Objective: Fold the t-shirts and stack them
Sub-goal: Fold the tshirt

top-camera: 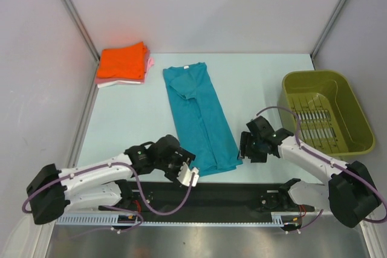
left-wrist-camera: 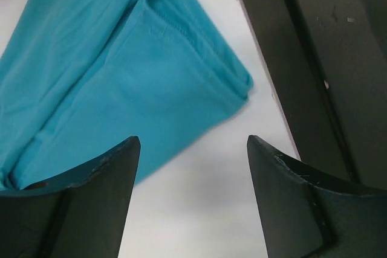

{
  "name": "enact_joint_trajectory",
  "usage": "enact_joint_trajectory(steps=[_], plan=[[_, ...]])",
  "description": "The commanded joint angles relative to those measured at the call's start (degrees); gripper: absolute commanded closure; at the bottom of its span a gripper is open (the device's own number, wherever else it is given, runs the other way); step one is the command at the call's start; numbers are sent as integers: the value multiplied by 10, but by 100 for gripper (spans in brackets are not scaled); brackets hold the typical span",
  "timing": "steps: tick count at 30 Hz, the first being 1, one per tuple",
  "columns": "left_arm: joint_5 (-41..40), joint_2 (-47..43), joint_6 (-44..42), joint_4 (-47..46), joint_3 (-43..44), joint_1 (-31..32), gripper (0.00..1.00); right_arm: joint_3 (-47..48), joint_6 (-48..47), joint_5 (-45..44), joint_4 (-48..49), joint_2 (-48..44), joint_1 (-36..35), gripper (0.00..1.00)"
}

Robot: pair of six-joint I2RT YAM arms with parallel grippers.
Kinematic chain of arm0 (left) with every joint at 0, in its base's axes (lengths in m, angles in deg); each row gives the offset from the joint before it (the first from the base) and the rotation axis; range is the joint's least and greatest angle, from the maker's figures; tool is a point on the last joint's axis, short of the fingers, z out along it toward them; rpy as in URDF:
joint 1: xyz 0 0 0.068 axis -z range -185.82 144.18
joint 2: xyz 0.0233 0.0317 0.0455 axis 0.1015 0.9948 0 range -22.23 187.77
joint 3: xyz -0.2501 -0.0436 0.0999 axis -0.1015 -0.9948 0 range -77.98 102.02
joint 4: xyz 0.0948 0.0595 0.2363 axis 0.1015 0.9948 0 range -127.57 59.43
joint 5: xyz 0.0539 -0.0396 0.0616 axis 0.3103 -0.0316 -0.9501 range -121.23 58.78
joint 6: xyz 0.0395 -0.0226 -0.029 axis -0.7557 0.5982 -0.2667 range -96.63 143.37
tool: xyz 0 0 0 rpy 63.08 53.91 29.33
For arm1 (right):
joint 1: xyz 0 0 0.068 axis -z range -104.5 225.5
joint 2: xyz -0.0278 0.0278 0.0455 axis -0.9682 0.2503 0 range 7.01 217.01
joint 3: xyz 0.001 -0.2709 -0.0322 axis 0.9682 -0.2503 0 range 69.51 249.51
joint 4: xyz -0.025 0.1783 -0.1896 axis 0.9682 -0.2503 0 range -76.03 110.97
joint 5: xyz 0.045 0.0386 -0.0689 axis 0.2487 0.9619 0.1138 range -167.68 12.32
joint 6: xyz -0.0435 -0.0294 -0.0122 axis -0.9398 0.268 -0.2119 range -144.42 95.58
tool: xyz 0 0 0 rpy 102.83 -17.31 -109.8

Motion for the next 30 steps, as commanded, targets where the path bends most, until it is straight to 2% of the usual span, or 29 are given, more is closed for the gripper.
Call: enact_joint_trajectory(steps=[1,6,9,14,17,18,19,20,22,23,25,26,28,30], plan=[[-16,48,4,-86,6,38,24,-17,30,31,31,-10,-18,36],[-11,95,-27,-89,-6,57,33,-46,45,34,78,2,-25,36],[-16,103,-68,-81,-17,60,32,-53,44,38,97,20,-26,37],[-27,173,-57,-76,16,72,34,-50,42,51,109,43,-40,40],[-32,195,-48,-79,21,77,41,-47,43,53,115,49,-45,45],[-34,196,-49,-88,17,79,42,-45,44,54,117,52,-47,51],[-34,196,-48,-95,18,79,45,-44,45,60,119,54,-48,56],[-35,198,-46,-96,22,79,53,-44,44,63,119,55,-49,68],[-31,202,-40,-87,37,78,64,-36,44,70,118,55,-50,80],[-29,201,-38,-77,39,79,77,-31,40,70,111,55,-50,88],[-30,196,-10,-74,44,78,95,-8,34,68,98,55,-50,94],[-36,193,3,-77,45,71,100,1,23,66,84,58,-51,99],[-19,184,37,-70,60,50,100,46,11,65,68,69,-49,100],[15,177,61,-57,85,3,100,86,-9,66,48,84,-48,100]])
